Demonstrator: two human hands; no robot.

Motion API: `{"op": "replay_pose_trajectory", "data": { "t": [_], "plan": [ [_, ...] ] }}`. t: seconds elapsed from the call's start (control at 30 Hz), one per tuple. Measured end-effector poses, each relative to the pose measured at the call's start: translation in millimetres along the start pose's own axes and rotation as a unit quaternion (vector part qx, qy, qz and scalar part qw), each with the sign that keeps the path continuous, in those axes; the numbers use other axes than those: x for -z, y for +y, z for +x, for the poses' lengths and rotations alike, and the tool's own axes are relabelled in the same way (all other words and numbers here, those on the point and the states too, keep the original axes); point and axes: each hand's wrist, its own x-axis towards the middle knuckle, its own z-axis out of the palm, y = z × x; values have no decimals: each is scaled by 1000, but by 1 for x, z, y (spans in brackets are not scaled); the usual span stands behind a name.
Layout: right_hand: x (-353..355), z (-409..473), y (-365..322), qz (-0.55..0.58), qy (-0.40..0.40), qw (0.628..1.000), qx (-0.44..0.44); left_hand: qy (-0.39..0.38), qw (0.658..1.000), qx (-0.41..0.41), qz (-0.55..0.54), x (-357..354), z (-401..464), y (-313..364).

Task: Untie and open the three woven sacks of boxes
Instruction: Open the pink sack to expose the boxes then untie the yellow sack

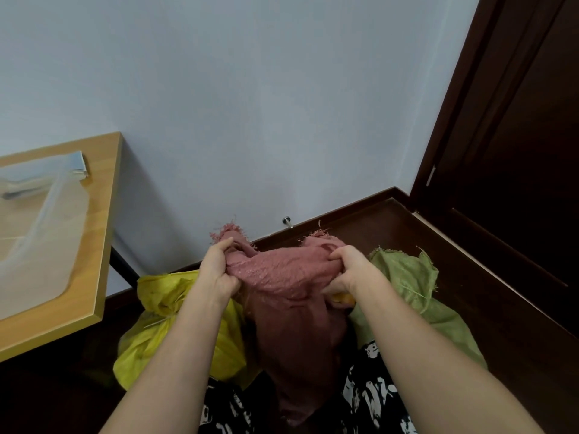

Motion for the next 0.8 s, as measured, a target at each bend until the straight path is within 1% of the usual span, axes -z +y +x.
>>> {"op": "replay_pose_trajectory", "data": {
  "t": [0.07, 0.17, 0.23, 0.27, 0.3, 0.37, 0.4, 0.47, 0.5, 0.57, 0.63, 0.7, 0.77, 0.8],
  "plan": [
    [5, -5, -2, 97, 16, 994, 38, 21, 1000, 6, 14, 0, 1, 1],
    [11, -14, -11, 221, 14, 970, 99, 83, 991, 45, 94, 0, 1, -2],
    [16, -14, -15, 270, 14, 955, 118, 126, 974, 81, 168, 2, 1, -6],
    [18, -13, -16, 275, 10, 953, 126, 136, 968, 97, 187, 2, 0, -8],
    [19, -9, -15, 269, 10, 954, 129, 143, 967, 109, 182, 3, 2, -11],
    [23, 0, -12, 251, 2, 958, 142, 142, 974, 127, 123, 2, 4, -18],
    [25, 2, -10, 255, -3, 957, 136, 133, 980, 122, 81, 1, 5, -20],
    [29, 6, -8, 263, -16, 957, 126, 125, 989, 82, -11, -1, 12, -22],
    [29, 3, -7, 256, -34, 957, 135, 127, 989, 58, -48, 0, 16, -23],
    [32, 1, -10, 254, -73, 953, 149, 132, 986, 26, -96, 1, 23, -24],
    [38, -1, -13, 266, -115, 946, 144, 123, 981, 3, -149, 4, 28, -22],
    [44, -2, -16, 264, -151, 944, 127, 107, 978, -21, -178, 6, 30, -24],
    [47, -6, -19, 225, -176, 953, 101, 83, 976, -49, -193, 6, 28, -26],
    [47, -8, -20, 193, -176, 961, 89, 70, 978, -65, -186, 5, 28, -27]
  ]
}}
